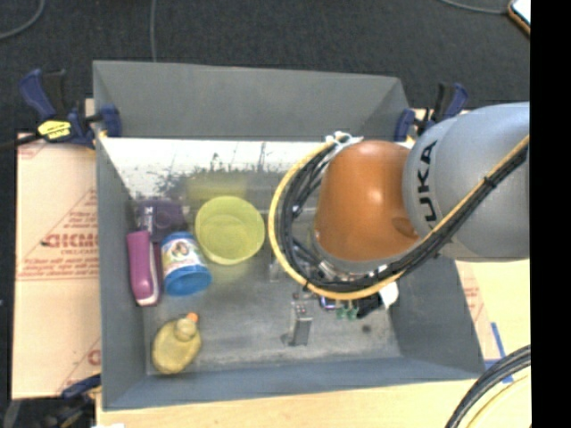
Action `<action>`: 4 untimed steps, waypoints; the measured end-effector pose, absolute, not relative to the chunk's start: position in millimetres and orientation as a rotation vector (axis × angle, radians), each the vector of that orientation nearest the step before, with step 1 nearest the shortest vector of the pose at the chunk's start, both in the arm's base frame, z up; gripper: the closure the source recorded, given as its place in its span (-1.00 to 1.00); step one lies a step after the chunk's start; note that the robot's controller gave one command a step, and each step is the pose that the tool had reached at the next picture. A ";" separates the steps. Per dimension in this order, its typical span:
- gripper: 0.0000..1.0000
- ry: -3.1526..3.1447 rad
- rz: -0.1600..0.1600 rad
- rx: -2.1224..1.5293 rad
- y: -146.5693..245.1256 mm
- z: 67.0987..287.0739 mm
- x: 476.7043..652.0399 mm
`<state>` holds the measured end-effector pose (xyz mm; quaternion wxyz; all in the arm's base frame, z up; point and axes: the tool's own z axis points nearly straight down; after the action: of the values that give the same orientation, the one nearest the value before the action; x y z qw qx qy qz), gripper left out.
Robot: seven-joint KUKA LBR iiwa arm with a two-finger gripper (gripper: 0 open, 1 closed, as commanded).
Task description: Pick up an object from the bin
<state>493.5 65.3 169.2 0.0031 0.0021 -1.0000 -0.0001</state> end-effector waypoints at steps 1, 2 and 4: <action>-1.00 -3.144 -0.002 0.000 64.9 173.6 495.3; -1.00 -3.123 -0.002 0.415 140.4 88.9 554.7; -1.00 -2.993 0.003 0.991 174.1 103.2 577.3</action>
Offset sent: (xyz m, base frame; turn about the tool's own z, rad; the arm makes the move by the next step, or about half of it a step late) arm 0.0689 0.0899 -0.0992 -0.3098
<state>577.3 174.1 103.2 -0.0055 0.3144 -0.9493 0.0010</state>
